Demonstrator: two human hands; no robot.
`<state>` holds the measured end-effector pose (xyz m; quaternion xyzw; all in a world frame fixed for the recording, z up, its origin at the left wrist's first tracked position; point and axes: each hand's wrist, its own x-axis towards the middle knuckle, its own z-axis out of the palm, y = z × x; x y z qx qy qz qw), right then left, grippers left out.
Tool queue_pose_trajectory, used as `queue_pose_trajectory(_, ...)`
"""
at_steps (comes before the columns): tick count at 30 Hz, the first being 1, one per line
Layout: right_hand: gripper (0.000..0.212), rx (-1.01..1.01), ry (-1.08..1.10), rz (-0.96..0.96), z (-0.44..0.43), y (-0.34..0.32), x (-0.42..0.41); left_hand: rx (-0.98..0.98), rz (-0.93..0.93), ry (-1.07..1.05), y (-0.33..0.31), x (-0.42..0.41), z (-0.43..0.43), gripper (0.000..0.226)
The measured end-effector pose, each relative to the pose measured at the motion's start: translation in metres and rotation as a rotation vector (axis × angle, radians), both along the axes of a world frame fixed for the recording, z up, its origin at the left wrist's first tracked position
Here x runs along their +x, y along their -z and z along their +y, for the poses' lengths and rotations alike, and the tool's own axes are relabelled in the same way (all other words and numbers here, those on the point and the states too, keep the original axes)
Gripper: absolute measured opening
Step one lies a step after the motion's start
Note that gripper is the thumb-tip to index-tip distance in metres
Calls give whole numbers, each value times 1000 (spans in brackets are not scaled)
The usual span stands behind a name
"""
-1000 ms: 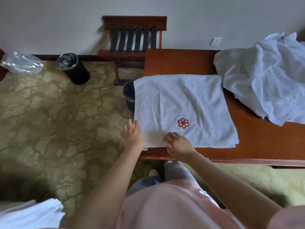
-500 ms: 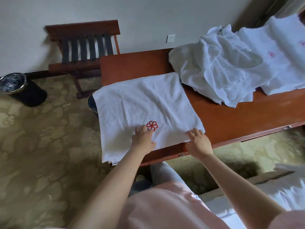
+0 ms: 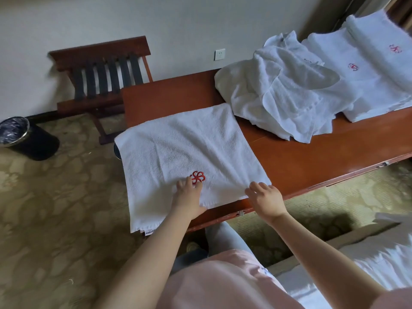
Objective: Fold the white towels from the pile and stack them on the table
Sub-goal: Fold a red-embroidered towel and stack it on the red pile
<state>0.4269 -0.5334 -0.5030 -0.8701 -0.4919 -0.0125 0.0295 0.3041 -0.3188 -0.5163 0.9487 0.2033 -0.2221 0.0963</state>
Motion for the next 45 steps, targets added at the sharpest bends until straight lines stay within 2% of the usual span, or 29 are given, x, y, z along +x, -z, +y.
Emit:
queue_pose_trajectory(5, 31, -55, -12, 4, 0, 15, -9, 44, 6, 29, -5, 0, -5, 73)
queue_pose_trajectory(8, 31, -93, 17, 4, 1, 20, -8, 130, -63, 186, -4, -2, -9, 48)
queue_pose_trajectory(11, 31, -91, 34, -1, 3, 19, -6, 56, -39, 299, 1, -4, -13, 28)
queue_pose_trajectory(14, 31, -145, 37, 28, 10, 16, -5, 34, 2, 338, 2, -7, -16, 28)
queue_pose_trajectory(18, 24, -263, 79, 177, 17, 15, 2, -27, 81, 393, -5, -3, -12, 27)
queue_pose_trajectory(20, 22, -217, 81, 212, 23, 12, 7, -111, 83, 327, -12, 5, -6, 27)
queue_pose_trajectory(22, 22, -156, 71, 213, 33, 9, 14, -174, 5, 217, -16, 12, 1, 24)
queue_pose_trajectory(26, 20, -15, 71, 244, 70, 4, 28, -165, -249, -23, -18, 24, 25, 18)
queue_pose_trajectory(30, 22, 43, 105, 251, 115, -6, 55, -132, -313, -250, -19, 46, 60, 16)
queue_pose_trajectory(37, 32, 50, 268, 411, 168, -12, 125, -134, -202, -573, -20, 98, 116, 44)
queue_pose_trajectory(42, 44, 71, 139, 478, 198, 9, 130, -147, -83, -681, -3, 115, 125, 60)
queue_pose_trajectory(45, 55, -66, 117, 483, 213, 28, 131, -115, 74, -654, 6, 120, 130, 76)
